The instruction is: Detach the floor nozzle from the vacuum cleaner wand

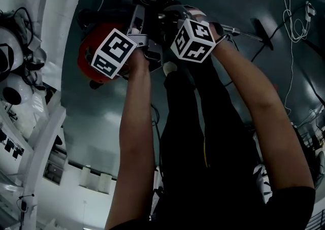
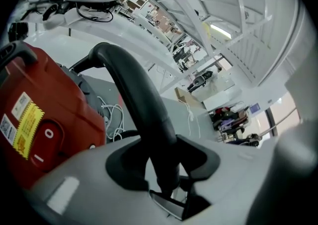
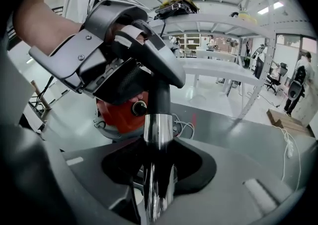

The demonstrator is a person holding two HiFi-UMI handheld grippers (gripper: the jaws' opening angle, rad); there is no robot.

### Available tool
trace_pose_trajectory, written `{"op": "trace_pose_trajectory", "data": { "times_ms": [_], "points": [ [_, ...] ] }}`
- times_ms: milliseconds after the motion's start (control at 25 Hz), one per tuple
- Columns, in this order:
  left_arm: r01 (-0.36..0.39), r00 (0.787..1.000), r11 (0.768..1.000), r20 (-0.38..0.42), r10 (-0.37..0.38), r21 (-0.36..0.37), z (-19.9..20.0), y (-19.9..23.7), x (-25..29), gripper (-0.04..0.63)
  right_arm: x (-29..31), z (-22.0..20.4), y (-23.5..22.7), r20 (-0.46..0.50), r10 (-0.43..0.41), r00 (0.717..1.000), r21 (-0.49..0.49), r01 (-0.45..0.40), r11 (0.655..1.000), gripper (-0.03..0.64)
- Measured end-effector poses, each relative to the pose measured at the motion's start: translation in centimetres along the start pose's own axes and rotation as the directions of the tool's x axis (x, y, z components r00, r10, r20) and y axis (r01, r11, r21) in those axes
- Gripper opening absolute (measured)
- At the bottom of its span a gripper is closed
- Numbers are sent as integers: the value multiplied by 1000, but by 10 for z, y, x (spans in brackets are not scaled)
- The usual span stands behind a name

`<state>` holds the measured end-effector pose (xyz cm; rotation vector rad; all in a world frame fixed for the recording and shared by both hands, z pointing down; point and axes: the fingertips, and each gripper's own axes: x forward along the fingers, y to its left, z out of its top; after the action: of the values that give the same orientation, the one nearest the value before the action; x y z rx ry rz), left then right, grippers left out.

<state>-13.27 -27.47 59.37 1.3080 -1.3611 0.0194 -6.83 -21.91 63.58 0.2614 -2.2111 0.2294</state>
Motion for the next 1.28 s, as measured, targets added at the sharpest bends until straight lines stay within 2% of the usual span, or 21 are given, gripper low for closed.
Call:
{"op": "trace_pose_trajectory", "data": {
  "times_ms": [120,280,360,440,640,800,1120,1280],
  "points": [
    [-22,999,1000,36,22,-2,6,2,-4,164,1,-2,1,-25,13,1000,1,-13,1000,166],
    [-88,980,996,180,86,4,73,30,-27,150,0,-33,0,-96,5,995,6,-4,1000,166],
    [-100,976,995,198,96,11,101,42,-38,149,-3,-48,-2,-116,-1,993,12,2,1000,167],
    [-98,976,995,198,92,16,104,46,-44,149,-3,-54,-5,-132,-8,991,18,10,1000,167],
    [-73,992,994,110,64,79,52,40,-35,149,6,-53,-10,-153,-13,988,30,18,999,167],
    [-46,997,996,69,40,83,24,26,-24,149,10,-55,-14,-155,-11,988,34,16,999,167],
    [-57,997,991,-49,63,125,-27,15,-5,149,22,-58,-11,-177,5,984,36,2,999,167],
    [-91,990,983,-89,107,159,-50,17,3,149,28,-59,-8,-183,12,983,32,-6,999,167]
  ]
}}
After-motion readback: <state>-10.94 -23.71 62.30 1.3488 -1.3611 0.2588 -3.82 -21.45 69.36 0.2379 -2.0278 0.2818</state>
